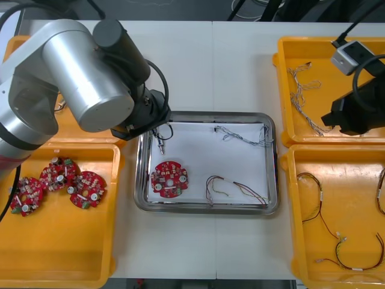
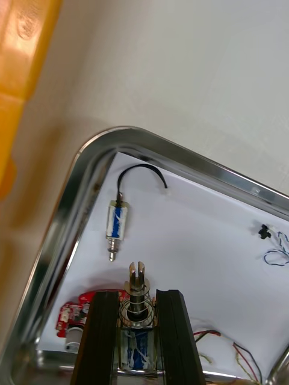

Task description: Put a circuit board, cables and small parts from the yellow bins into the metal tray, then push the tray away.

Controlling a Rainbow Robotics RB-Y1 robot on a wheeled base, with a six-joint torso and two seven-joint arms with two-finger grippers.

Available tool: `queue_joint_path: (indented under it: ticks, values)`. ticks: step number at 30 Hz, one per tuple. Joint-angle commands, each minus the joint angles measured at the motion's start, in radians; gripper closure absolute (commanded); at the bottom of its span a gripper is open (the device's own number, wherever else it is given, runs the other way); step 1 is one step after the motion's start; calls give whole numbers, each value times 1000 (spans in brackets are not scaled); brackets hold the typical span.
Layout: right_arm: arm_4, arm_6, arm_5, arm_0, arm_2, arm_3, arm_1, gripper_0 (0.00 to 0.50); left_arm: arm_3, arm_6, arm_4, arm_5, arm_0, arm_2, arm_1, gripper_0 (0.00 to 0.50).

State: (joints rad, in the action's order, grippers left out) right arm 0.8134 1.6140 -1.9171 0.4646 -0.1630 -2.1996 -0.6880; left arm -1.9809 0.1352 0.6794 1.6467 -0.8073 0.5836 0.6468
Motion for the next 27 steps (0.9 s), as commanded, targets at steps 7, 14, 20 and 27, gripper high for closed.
queue_joint_path:
  ticks: [7,14,20,27]
  values:
    - [-17,-23,-3,-162,-197,-37,-51,0,174,-22,-67,-65,-121,139,-119,500]
    - [-71,-32,-3,-224,-237,-46,-51,0,300,-16,-107,-168,-136,208,-148,500]
    - [-74,-43,-3,-273,-265,-46,-51,0,343,-22,-133,-214,-136,259,-159,500]
    - [-30,-59,-3,-317,-268,-46,-48,0,332,-35,-124,-214,-136,257,-157,0]
